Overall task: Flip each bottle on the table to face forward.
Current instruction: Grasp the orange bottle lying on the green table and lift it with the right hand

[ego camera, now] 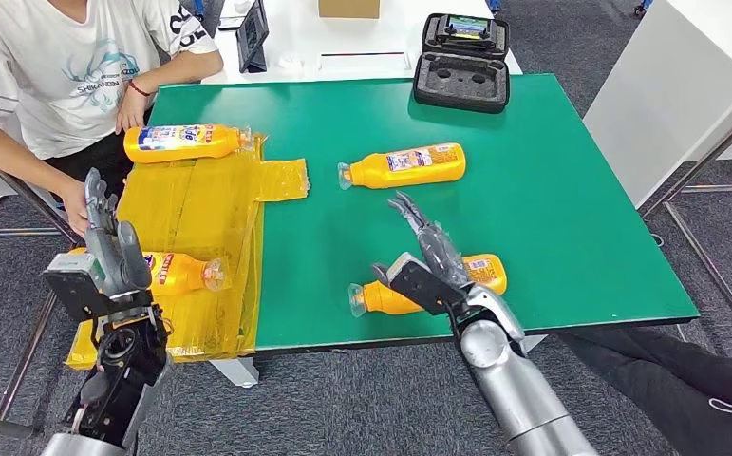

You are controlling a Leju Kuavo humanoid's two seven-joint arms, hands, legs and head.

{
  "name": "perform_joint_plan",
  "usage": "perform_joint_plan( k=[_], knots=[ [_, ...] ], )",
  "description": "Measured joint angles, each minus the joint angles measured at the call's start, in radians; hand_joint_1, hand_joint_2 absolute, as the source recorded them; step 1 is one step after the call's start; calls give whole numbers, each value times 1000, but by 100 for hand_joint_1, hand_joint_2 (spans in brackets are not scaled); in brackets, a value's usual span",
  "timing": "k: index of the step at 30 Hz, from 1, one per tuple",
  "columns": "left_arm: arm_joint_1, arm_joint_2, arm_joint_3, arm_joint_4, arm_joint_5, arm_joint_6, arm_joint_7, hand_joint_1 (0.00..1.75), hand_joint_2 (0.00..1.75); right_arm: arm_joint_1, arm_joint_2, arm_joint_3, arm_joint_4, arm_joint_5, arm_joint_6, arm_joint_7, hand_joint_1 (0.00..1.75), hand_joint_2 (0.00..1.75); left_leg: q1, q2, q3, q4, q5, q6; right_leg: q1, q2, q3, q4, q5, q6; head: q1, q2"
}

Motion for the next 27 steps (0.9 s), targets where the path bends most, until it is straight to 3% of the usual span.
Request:
perform_joint_plan(
  k=[5,10,20,27],
  knots=[
    [76,0,-1,-96,-24,50,0,0,175,-115,-110,22,67,57,91,77,0,175,0,-1,0,0,0,0,0,0,0,0,1,1,0,0],
    [106,0,-19,-147,-57,77,0,0,175,-193,-172,56,156,78,138,83,0,175,0,-2,0,0,0,0,0,-1,0,0,1,1,0,0],
    [113,0,-68,-162,-41,90,0,0,175,-295,-246,172,311,88,276,28,0,175,0,-1,0,0,0,0,0,-1,0,0,1,1,0,0],
    [114,-4,-77,-161,-34,89,0,0,175,-325,-247,240,391,90,288,-16,0,175,0,-2,0,0,0,0,0,-1,0,0,1,1,0,0]
  ],
)
